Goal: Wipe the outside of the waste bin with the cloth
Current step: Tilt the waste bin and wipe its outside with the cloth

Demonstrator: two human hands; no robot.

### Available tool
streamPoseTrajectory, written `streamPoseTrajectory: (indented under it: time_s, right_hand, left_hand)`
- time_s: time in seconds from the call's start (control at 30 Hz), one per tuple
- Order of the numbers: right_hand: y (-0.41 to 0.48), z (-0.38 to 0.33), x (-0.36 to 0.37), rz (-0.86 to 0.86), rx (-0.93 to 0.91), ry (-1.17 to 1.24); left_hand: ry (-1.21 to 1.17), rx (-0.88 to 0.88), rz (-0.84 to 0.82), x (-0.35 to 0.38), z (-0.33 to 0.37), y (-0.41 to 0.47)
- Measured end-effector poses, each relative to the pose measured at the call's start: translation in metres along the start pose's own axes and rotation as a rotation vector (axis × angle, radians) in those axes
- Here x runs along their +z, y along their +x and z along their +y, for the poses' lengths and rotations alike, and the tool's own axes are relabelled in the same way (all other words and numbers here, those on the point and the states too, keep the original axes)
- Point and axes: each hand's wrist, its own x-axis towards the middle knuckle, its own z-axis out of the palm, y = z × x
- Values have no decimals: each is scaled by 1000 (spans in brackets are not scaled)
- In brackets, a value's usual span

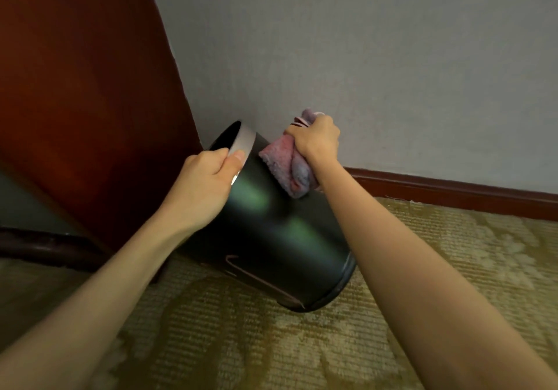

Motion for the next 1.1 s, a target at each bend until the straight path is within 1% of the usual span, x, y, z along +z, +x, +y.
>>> streamPoseTrajectory:
  time_s: [0.13, 0.23, 0.37, 0.53, 0.7, 0.83, 0.9, 1.0, 1.1]
  right_hand:
    - [-11, 22, -12, 67, -49, 39]
    - [-30, 36, -20, 92, -103, 91]
    - [-58, 54, -30, 203, -154, 104]
    - [-95, 68, -35, 267, -222, 72]
    - [-133, 67, -28, 333, -204, 23]
    - [-146, 49, -25, 294, -227, 76]
    - [-147, 36, -24, 273, -270, 103]
    - [-133, 20, -25, 253, -324, 143]
    - [-106, 13, -27, 229, -309, 138]
  left_hand:
    - [6, -25, -29, 1, 1, 7]
    - [22, -39, -11, 2, 1, 12]
    - [15, -67, -18, 4, 2, 17]
    - [63, -76, -1, 1, 1, 19]
    - [83, -37, -27, 5, 7, 17]
    - [107, 11, -42, 13, 17, 16]
    - [112, 33, -56, 18, 22, 18]
    - [113, 41, -68, 22, 25, 22]
    - [111, 41, -71, 21, 24, 26]
